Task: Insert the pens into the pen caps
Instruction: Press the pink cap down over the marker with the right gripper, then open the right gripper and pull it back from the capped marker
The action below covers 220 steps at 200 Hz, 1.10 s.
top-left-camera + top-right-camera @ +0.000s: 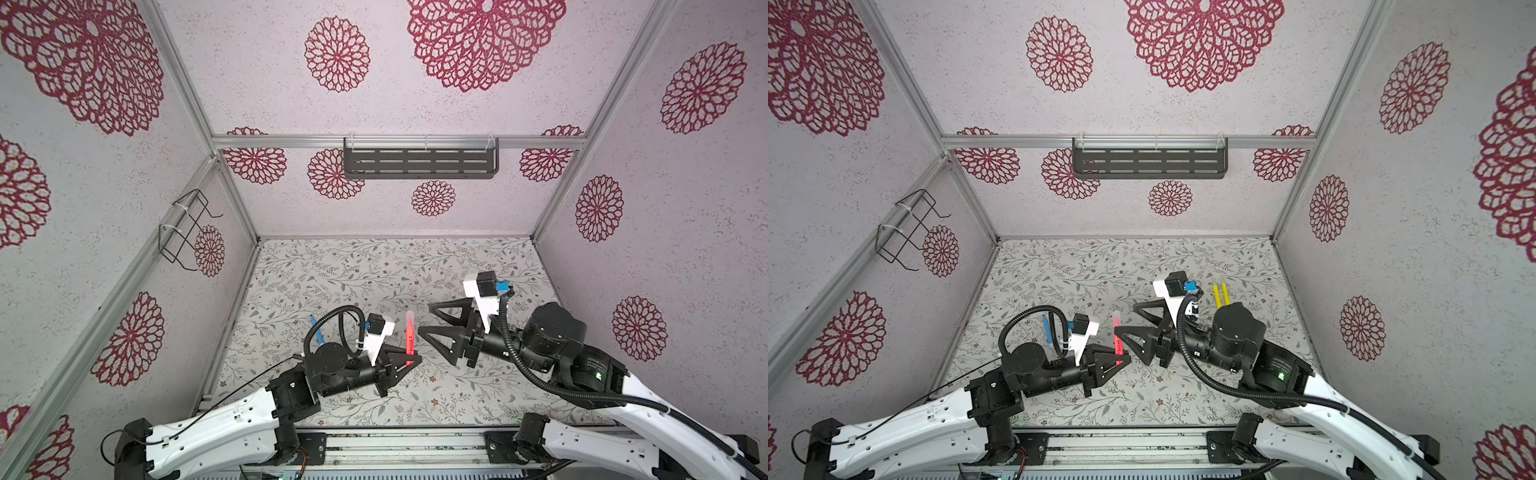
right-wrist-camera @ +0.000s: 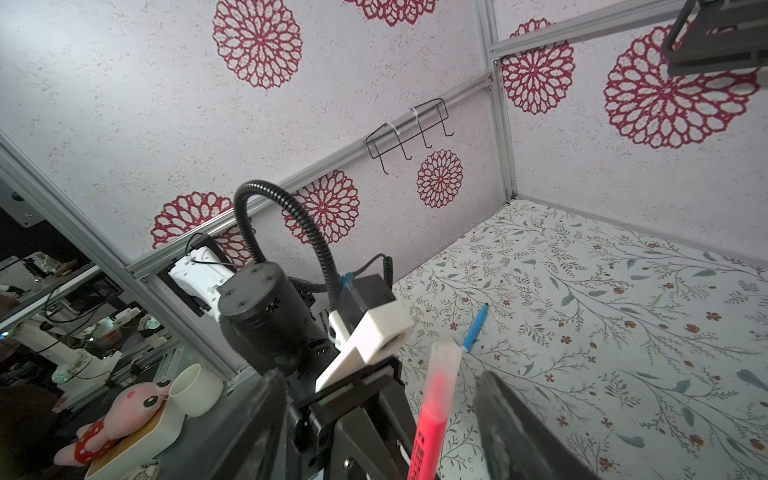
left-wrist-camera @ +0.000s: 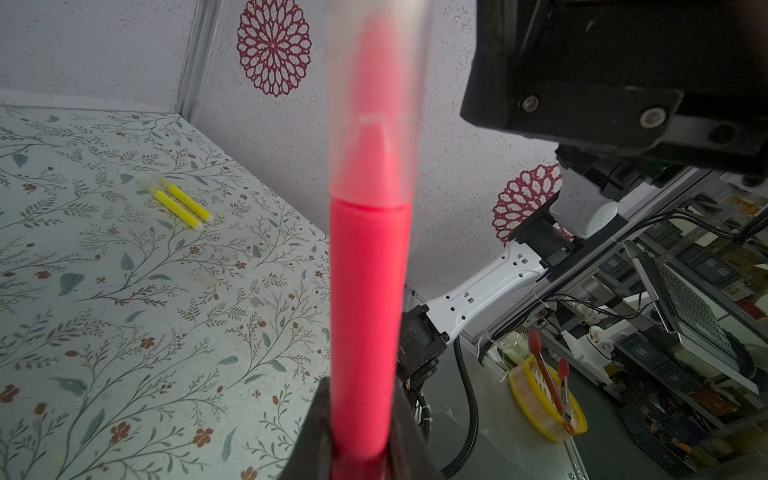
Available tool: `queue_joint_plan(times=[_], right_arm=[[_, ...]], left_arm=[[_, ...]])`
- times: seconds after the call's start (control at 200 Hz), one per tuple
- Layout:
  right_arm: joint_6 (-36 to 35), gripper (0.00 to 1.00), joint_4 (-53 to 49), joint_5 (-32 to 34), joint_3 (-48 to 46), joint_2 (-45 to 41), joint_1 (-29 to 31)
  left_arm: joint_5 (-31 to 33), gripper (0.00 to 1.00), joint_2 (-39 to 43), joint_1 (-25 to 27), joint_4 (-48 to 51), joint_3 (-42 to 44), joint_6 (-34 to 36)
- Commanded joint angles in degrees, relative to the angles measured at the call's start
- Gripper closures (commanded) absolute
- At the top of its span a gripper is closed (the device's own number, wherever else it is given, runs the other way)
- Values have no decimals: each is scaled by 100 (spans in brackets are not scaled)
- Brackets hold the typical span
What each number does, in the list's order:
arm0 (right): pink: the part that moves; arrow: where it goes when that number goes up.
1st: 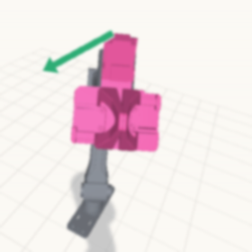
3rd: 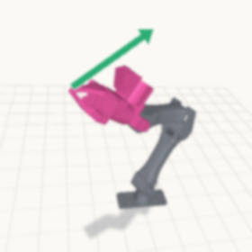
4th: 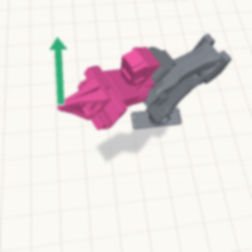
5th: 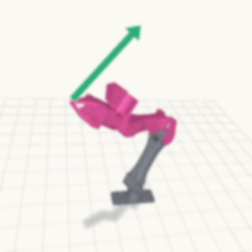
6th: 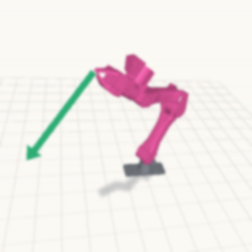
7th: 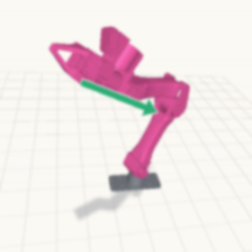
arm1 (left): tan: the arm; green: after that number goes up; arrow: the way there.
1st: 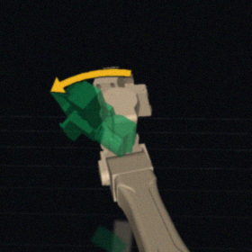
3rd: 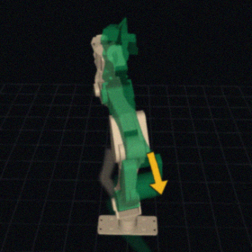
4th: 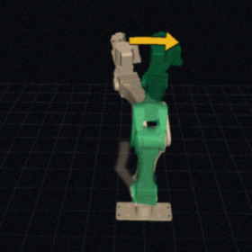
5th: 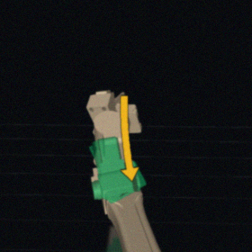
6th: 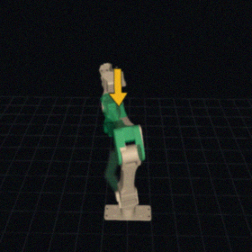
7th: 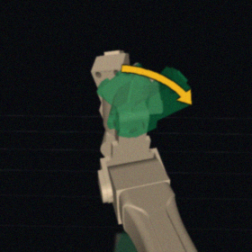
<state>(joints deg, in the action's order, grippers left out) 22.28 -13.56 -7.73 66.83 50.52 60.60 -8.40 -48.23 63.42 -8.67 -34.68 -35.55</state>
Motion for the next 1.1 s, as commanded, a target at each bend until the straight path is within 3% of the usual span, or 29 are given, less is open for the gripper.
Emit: queue_joint_plan(times=[0.0,0.411,0.496,0.616,0.946,1.096], right_arm=[[-211,26,-222,166,356,366,5],[-268,30,-331,242,807,930,8],[-255,35,-347,228,815,958,6],[-198,48,-355,216,805,955,5],[-172,52,-474,418,829,1093,5],[-189,60,-503,325,867,1166,6]], left_arm=[[31,100,-37,55,-110,-136,5],[177,100,-16,229,-123,-101,23],[189,100,6,241,-122,-105,44],[199,100,37,266,-101,-101,48],[244,100,85,297,-65,-96,70],[253,100,77,303,-39,-131,92]])
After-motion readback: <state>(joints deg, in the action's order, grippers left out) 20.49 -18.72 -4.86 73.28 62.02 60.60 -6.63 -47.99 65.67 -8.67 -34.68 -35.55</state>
